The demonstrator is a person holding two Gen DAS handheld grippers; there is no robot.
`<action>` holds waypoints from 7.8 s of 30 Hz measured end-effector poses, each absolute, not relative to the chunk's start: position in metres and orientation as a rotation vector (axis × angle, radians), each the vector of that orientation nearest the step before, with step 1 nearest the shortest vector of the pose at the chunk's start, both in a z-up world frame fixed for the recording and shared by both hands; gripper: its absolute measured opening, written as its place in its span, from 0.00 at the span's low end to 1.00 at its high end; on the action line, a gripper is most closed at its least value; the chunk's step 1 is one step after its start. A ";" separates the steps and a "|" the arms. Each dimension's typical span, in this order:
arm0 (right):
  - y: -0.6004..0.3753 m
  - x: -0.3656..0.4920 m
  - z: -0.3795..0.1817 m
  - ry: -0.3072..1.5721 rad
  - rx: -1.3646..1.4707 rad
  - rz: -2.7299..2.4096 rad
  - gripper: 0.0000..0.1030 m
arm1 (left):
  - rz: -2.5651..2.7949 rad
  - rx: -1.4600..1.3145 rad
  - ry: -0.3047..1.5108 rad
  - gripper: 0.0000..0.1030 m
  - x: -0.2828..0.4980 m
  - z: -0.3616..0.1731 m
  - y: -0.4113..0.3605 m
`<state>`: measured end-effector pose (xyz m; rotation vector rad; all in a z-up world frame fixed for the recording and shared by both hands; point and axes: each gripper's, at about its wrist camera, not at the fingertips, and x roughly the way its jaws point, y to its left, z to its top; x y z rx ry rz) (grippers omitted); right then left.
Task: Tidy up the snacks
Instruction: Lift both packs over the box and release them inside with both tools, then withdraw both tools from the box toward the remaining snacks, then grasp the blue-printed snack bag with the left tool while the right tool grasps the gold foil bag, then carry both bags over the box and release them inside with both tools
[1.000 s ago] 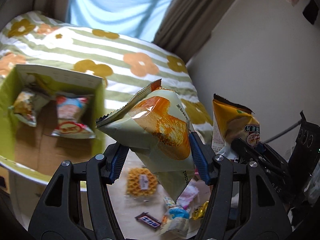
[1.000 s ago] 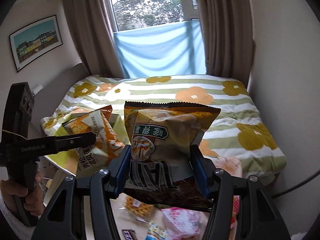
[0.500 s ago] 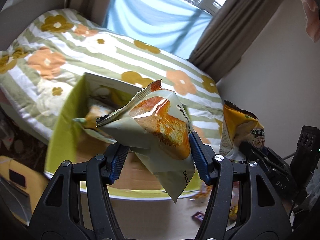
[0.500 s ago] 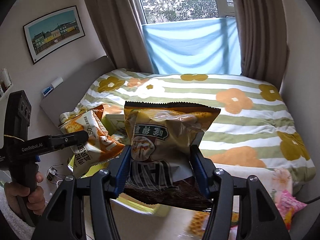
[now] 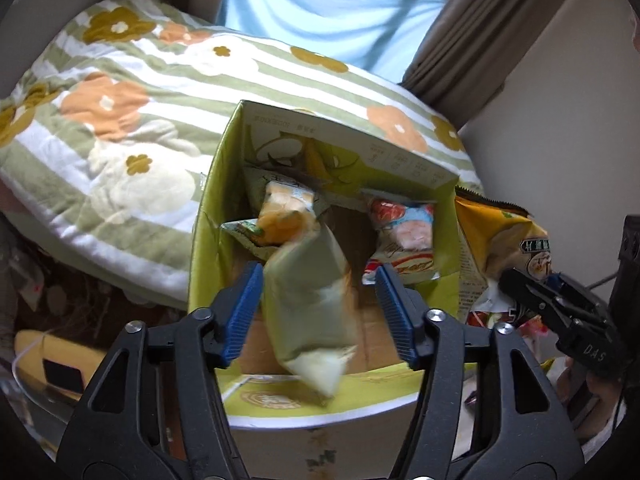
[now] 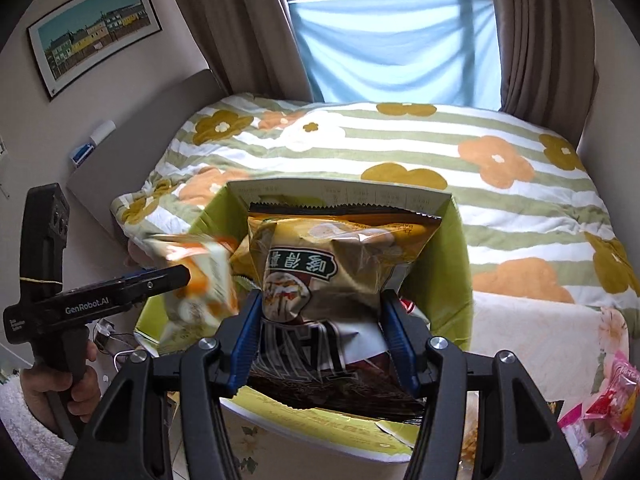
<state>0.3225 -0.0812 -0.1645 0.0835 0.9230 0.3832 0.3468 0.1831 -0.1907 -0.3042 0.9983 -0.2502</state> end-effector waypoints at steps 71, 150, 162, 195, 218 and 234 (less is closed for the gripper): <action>-0.324 0.139 -0.154 0.796 0.239 0.013 1.00 | -0.556 0.093 0.953 0.98 0.203 -0.149 -0.103; -0.446 0.104 -0.282 1.038 0.820 0.079 0.57 | -0.611 0.321 1.226 0.54 0.137 -0.286 -0.280; -0.428 0.112 -0.241 1.009 0.684 0.218 0.56 | -0.462 0.161 1.126 0.54 0.133 -0.240 -0.241; -0.167 0.306 -0.146 0.959 0.358 0.549 0.56 | -0.159 -0.091 0.911 0.54 0.325 -0.132 0.069; -0.113 0.327 -0.200 1.169 0.067 0.445 0.60 | -0.158 -0.122 1.029 1.00 0.334 -0.186 0.127; -0.124 0.317 -0.192 1.088 0.127 0.441 0.99 | -0.109 -0.123 1.021 1.00 0.316 -0.180 0.127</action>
